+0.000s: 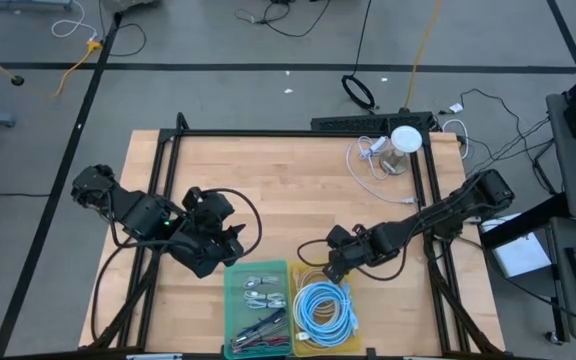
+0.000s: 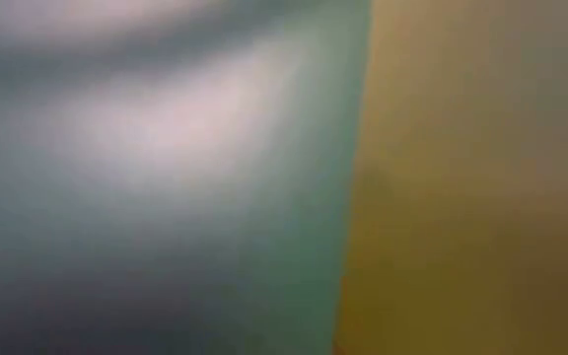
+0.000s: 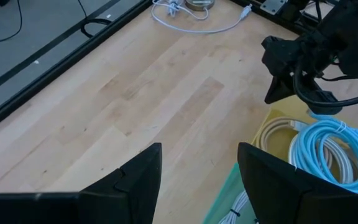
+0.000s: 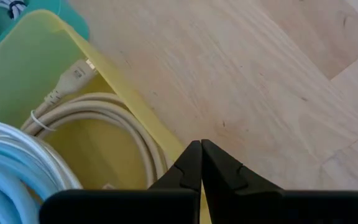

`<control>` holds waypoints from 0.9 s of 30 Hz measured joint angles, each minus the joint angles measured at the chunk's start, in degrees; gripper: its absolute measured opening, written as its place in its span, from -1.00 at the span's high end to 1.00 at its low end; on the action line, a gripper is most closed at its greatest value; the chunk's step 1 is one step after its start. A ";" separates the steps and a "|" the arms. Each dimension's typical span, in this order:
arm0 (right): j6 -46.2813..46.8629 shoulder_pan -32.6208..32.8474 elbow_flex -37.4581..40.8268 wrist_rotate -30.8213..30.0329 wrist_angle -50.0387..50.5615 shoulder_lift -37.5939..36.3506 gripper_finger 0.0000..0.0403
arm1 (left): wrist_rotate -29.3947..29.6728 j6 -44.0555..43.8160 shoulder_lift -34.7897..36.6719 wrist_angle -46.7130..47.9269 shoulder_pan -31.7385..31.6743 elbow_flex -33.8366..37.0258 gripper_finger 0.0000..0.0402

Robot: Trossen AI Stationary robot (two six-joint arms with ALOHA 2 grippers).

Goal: Pick & Place USB Port
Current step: Adjust the yellow bin, then return to Home Position

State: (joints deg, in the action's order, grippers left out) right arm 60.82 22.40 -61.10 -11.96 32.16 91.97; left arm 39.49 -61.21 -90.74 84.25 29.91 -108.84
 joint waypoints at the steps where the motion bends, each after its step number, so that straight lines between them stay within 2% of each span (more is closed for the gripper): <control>1: 0.00 0.12 0.01 0.00 0.01 0.01 1.00 | 0.00 0.05 0.00 0.00 0.00 0.00 -0.06; 7: 0.00 0.18 0.04 -0.79 0.17 0.00 1.00 | 0.23 0.03 0.00 0.17 0.00 0.00 -0.06; 12: -1.64 -1.17 -1.72 -1.90 1.04 -0.56 1.00 | 3.46 -1.18 0.00 0.34 -0.30 0.00 -0.06; 23: -18.55 -4.31 -16.54 -3.21 0.90 -1.46 1.00 | 6.99 3.78 0.58 0.13 -3.58 0.06 -0.05; 27: -22.60 -4.32 -21.57 -5.22 1.81 -1.90 1.00 | 13.97 2.79 3.62 3.41 -3.54 0.07 0.16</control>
State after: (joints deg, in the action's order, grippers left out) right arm 38.22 18.09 -82.67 -17.18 33.97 90.07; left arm 53.46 -58.42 -87.12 87.66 26.37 -108.77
